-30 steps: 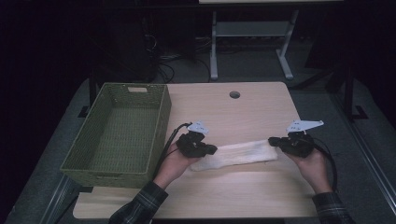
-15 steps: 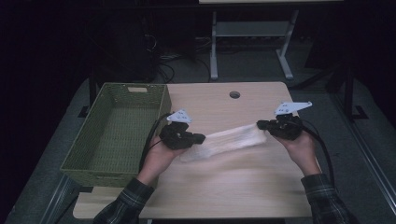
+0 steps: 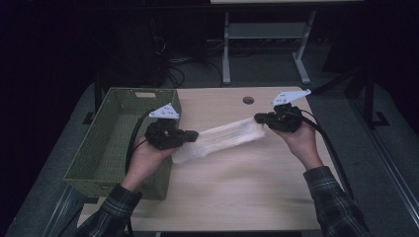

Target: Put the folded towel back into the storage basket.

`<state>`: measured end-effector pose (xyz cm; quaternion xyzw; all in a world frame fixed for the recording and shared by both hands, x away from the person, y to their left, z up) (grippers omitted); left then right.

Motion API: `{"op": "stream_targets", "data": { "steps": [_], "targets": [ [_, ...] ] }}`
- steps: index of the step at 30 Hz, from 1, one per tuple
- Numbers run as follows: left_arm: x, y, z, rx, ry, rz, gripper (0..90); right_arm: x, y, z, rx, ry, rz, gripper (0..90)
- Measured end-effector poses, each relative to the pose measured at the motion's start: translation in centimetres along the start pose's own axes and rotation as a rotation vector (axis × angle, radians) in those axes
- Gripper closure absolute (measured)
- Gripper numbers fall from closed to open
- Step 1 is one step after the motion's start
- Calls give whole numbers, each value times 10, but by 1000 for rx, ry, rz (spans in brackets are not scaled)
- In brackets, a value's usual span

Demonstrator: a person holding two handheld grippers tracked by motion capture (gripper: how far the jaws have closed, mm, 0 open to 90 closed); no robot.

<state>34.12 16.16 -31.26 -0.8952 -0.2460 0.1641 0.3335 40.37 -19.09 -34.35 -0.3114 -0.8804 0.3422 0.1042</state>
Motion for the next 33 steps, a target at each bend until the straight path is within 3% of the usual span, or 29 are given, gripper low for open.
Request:
{"op": "stream_targets", "data": {
  "steps": [7,15,22,33],
  "targets": [
    [7,-23,1,-15,-5,-41,864,4,11,-28,-18,-17,-17,863],
    [21,-49,14,-36,-32,-86,864,13,29,-59,-32,-47,-40,863],
    [37,-75,32,-58,-70,-126,865,26,47,-89,-37,-100,-52,863],
    [61,-111,71,-81,-141,-186,865,57,90,-134,-32,-156,-99,863]
  ]
}}
Point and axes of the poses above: each handheld gripper's, and its own axes: y roughly forward along the jaws, z roughly out of its underside, x roughly to its left, the point moved 1 cm from there along y, roughly forward along the jaws, and after that the axes turned 7 degrees about x, right-handed, at the moved point
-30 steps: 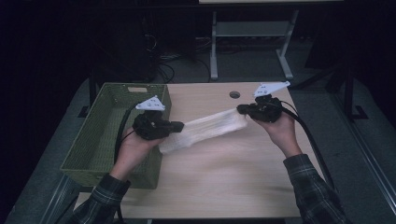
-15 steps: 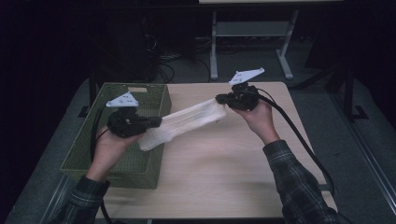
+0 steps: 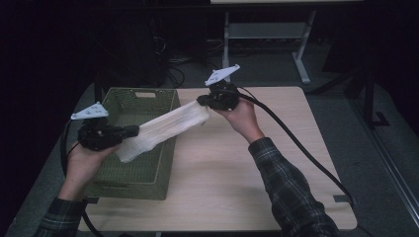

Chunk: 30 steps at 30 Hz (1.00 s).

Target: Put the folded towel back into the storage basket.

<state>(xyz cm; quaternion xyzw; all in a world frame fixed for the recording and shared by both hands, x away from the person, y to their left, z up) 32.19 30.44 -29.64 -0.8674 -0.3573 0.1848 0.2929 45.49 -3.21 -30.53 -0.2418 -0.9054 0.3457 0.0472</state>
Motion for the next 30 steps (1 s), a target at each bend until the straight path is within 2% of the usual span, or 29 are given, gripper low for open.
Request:
{"op": "stream_targets", "data": {
  "steps": [11,18,23,30],
  "targets": [
    [29,-26,27,-19,-57,-44,865,12,41,-41,3,-51,-37,863],
    [44,-36,46,-24,-100,-67,865,21,70,-64,10,-59,-58,863],
    [56,-34,59,-13,-131,-91,865,26,95,-73,40,-73,-65,863],
    [73,-19,76,33,-184,-80,864,25,122,-75,78,-73,-80,863]
  ]
}}
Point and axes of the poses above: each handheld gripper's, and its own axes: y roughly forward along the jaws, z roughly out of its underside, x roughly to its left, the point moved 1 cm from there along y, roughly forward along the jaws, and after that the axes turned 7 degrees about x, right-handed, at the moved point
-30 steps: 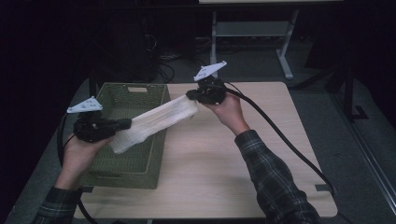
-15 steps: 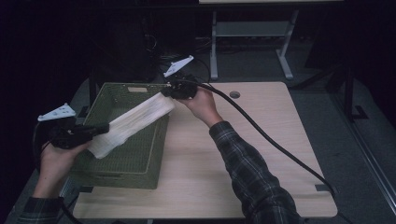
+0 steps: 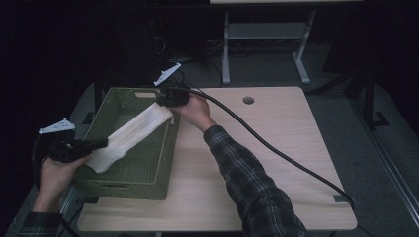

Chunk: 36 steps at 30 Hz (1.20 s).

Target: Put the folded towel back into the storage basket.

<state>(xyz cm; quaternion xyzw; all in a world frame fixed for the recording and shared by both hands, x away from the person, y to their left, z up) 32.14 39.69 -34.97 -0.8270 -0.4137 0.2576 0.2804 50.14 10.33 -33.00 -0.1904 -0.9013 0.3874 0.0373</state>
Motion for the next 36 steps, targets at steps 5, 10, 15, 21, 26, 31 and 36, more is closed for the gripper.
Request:
{"op": "stream_targets", "data": {
  "steps": [5,10,15,21,26,31,36],
  "targets": [
    [6,9,6,40,-13,-9,864,-2,19,2,21,14,-13,863],
    [10,14,8,67,-21,-26,863,-3,36,6,38,14,-21,863],
    [14,16,10,81,-34,-25,863,-3,47,7,57,16,-30,863],
    [14,17,10,94,-32,-18,862,-2,55,7,73,9,-25,863],
    [15,18,10,99,-38,-17,854,-3,58,9,83,-11,-24,863],
    [16,17,9,87,-43,-56,725,-5,60,10,87,-6,-22,863],
    [15,16,8,71,-39,-62,645,-5,62,10,93,-1,-20,863]
  ]
}}
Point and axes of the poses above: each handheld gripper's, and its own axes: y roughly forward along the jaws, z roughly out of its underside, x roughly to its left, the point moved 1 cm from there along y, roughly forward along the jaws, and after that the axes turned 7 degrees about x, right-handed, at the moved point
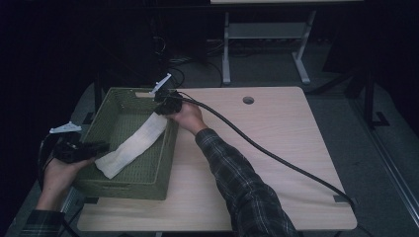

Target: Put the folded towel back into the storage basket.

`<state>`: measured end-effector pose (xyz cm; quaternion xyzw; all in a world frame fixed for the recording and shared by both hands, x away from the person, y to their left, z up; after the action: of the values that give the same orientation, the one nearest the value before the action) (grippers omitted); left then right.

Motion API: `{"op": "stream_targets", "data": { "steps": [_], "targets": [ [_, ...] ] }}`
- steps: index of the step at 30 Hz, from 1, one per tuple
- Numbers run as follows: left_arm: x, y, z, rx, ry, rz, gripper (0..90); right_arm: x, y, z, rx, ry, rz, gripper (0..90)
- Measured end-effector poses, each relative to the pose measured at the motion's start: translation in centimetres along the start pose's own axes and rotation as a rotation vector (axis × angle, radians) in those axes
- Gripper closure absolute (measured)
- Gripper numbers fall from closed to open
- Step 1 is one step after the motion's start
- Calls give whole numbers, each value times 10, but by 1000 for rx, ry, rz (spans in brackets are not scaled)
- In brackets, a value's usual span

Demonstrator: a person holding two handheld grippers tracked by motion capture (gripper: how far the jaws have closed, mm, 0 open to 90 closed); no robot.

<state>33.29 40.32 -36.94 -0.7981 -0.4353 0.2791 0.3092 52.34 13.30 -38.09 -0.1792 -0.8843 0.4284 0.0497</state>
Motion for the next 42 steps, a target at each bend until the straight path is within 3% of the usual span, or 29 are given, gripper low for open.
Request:
{"op": "stream_targets", "data": {
  "steps": [5,6,8,18,29,42],
  "targets": [
    [-1,-2,-2,-18,1,-7,553,-2,0,0,4,20,11,861],
    [-1,-2,-3,-25,1,-6,528,-3,0,0,-2,32,12,835],
    [-2,-3,-5,-30,5,-7,503,-4,0,0,-11,40,16,701],
    [-19,-2,-16,-50,34,-7,455,-4,-24,-1,-53,68,26,521],
    [-60,2,-44,-77,78,6,368,-10,-64,26,-84,107,31,394],
    [-121,30,-81,-62,189,50,272,-25,-124,87,-96,161,89,267]
  ]
}}
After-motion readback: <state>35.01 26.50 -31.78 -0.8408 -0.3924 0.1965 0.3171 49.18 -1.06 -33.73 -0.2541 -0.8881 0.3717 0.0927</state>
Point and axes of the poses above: each handheld gripper's, and its own axes: y roughly forward along the jaws, z roughly out of its underside, x roughly to its left, the point moved 1 cm from there along y, roughly forward along the jaws, and after that the axes turned 7 degrees about x, right-handed, at the moved point
